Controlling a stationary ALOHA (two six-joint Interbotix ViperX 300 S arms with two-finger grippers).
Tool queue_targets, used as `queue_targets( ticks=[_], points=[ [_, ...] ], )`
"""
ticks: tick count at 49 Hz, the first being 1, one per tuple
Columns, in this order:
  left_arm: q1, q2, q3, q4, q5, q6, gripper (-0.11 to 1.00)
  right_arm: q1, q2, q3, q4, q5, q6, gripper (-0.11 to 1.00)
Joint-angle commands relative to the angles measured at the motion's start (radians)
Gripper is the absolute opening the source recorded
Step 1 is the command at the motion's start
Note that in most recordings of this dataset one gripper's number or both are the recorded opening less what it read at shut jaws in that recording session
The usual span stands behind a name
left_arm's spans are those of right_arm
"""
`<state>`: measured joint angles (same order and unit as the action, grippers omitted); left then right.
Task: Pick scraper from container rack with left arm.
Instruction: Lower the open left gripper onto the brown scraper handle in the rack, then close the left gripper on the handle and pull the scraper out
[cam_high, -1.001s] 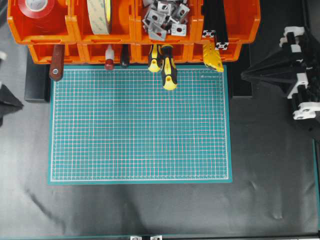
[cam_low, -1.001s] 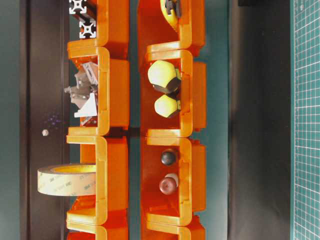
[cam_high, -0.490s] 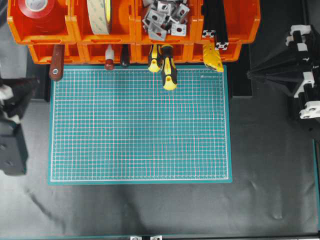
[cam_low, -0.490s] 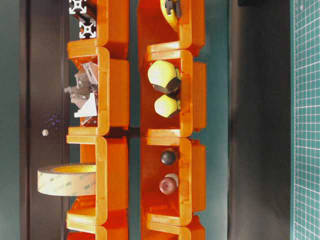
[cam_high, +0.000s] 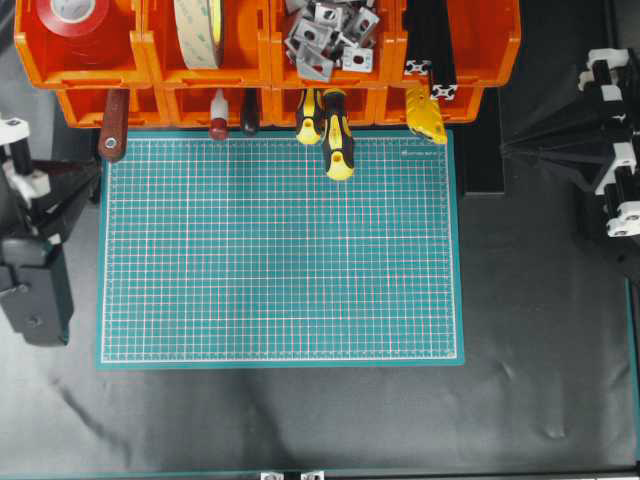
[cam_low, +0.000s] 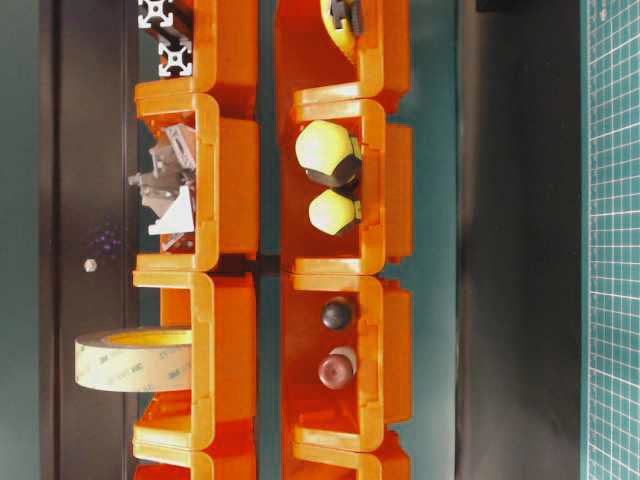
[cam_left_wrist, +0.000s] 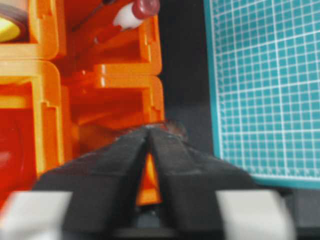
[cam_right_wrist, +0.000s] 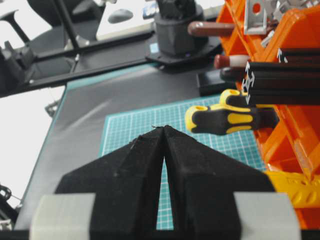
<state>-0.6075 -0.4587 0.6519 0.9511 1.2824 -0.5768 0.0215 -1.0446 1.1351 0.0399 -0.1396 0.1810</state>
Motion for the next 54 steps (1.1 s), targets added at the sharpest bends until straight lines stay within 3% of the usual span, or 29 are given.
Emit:
queue_targets(
  ticks=[1,9,14,32,45,50,54],
  points=[
    [0.006,-0.012,0.017,0.008,-0.069,-0.014,0.27,0.003,0.003,-0.034,0.002,0.002,0.003,-0.02],
    [0.052,0.006,0.067,0.003,-0.132,-0.063,0.75,0.003,0.0,-0.034,0.002,0.011,0.006,-0.02],
    [0.087,0.015,0.081,0.003,-0.14,-0.081,0.9,0.003,-0.002,-0.034,0.002,0.017,0.005,-0.02],
    [0.222,0.021,0.146,0.003,-0.212,-0.086,0.91,0.003,-0.002,-0.029,0.002,0.017,0.006,-0.02],
    [0.245,0.018,0.158,0.003,-0.229,-0.089,0.9,0.003,-0.002,-0.026,0.002,0.017,0.006,-0.02],
    [0.245,0.021,0.155,0.003,-0.249,-0.095,0.85,0.003,-0.002,-0.025,0.002,0.017,0.006,-0.02],
    [0.245,0.026,0.152,0.003,-0.264,-0.095,0.73,0.003,-0.002,-0.023,0.002,0.017,0.006,-0.02]
  ],
)
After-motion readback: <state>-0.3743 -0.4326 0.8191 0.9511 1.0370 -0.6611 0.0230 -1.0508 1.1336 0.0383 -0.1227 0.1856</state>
